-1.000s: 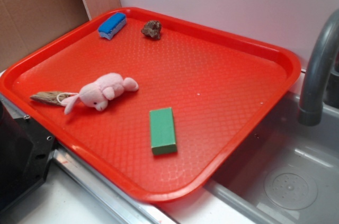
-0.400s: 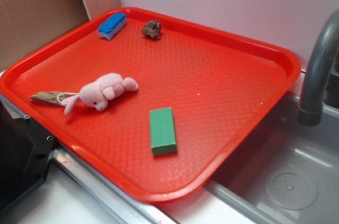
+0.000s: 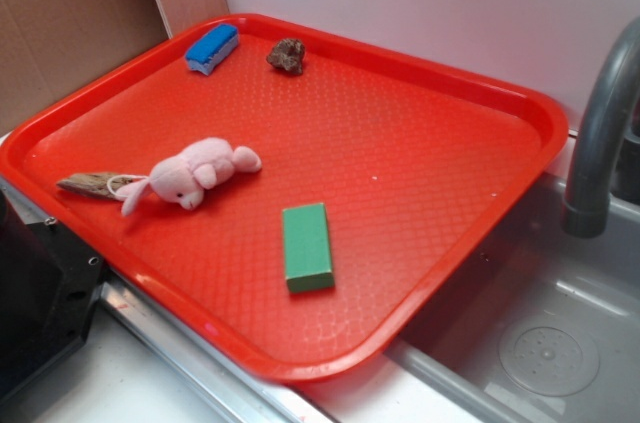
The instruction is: Grab the rock.
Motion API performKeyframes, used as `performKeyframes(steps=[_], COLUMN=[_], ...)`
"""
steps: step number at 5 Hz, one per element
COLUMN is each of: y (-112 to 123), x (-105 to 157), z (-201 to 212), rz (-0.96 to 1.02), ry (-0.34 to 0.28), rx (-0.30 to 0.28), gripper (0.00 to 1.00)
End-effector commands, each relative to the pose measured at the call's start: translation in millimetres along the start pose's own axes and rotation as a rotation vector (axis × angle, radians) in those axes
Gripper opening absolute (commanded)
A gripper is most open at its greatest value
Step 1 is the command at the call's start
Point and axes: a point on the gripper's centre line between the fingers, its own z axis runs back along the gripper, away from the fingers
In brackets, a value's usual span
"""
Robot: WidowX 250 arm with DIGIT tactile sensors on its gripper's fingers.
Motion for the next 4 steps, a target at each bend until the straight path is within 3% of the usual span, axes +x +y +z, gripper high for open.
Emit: performKeyframes(steps=[1, 2, 3, 4], y=[0, 27, 29, 27], x=[2, 47, 74, 104], z=[4, -42, -56, -93], rz=[0.002, -0.015, -0.029, -0.052], ry=[-0.019, -0.124, -0.197, -0.182], rx=[0.0, 0.025, 0.04, 0.075], gripper=[1.0, 1.0, 1.0, 1.0])
